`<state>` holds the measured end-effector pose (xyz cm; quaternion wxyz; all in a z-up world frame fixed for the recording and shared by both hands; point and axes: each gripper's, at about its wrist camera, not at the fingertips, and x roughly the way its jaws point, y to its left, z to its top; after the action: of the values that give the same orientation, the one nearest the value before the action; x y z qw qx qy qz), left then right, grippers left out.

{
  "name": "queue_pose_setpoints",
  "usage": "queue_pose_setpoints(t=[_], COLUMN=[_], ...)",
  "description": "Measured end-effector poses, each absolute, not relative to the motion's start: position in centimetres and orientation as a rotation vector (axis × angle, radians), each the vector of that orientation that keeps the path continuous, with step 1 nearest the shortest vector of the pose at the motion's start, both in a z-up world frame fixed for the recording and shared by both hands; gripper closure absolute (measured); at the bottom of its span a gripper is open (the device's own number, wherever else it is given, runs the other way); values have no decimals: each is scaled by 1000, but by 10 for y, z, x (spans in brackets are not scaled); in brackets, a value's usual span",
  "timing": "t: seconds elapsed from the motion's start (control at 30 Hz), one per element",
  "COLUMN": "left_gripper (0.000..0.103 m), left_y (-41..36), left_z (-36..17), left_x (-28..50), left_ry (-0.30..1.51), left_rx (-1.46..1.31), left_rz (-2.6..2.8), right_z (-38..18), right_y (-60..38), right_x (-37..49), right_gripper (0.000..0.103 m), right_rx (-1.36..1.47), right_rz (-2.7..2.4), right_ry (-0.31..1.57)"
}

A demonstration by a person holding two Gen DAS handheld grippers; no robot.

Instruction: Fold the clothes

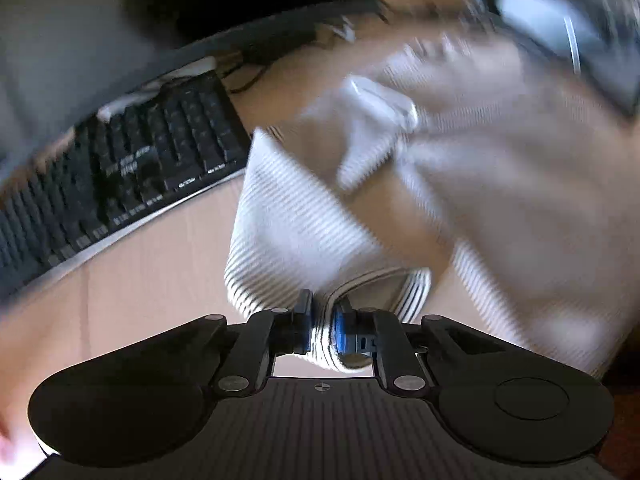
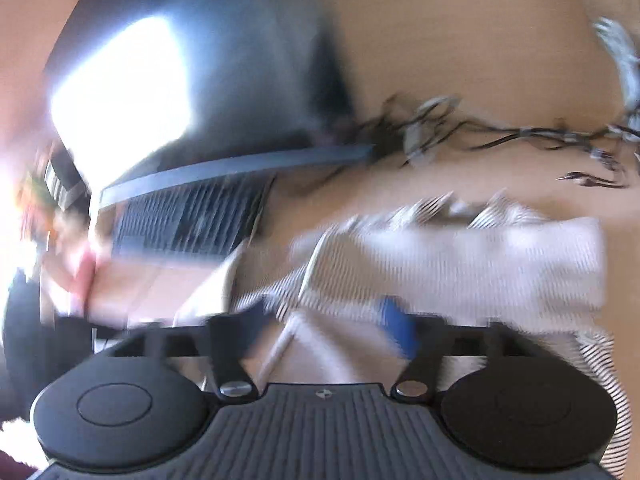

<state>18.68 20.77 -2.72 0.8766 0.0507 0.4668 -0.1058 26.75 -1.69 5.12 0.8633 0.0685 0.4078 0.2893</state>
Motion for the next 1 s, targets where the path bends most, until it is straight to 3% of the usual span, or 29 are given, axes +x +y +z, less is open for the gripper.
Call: queue_pose_setpoints(t=[0.13, 0.2, 0.3, 0.33, 0.4, 0.43, 0.5, 0.57, 0.6, 0.73, 0.83, 1.0], left_gripper=[91, 91, 91, 91, 91, 88, 70, 36, 28, 16, 13, 9], left_y=[218, 215, 209, 206, 199, 197, 193, 190, 188, 178, 160, 135], left_z=[-4, 6, 20, 25, 35, 40, 50, 57, 59, 49, 35, 21], left_x=[202, 206, 211, 212, 213, 214, 214, 216, 217, 228, 237, 239], left_ry=[954, 941, 912, 895, 862, 840, 791, 748, 734, 765, 815, 856], left_rx=[-115, -161, -238, -261, -306, -324, -349, -346, -336, -343, -310, -197], left_rz=[-231, -239, -270, -282, -307, -315, -321, -301, -286, -266, -282, -287], right_z=[41, 39, 36, 35, 36, 39, 50, 66, 75, 112, 128, 99], right_y=[10, 18, 26, 28, 32, 34, 26, 8, -2, -56, -95, -119], right_x=[260, 263, 269, 272, 277, 280, 288, 303, 311, 336, 349, 346], right_gripper=[71, 58, 56, 58, 97, 97, 99, 100, 103, 103, 103, 96], right_rx=[190, 207, 219, 223, 201, 167, 81, 20, -6, -49, -30, 197], right_rz=[758, 770, 757, 755, 742, 728, 681, 617, 580, 434, 355, 489], right_ry=[929, 941, 942, 942, 924, 901, 832, 766, 731, 599, 568, 737])
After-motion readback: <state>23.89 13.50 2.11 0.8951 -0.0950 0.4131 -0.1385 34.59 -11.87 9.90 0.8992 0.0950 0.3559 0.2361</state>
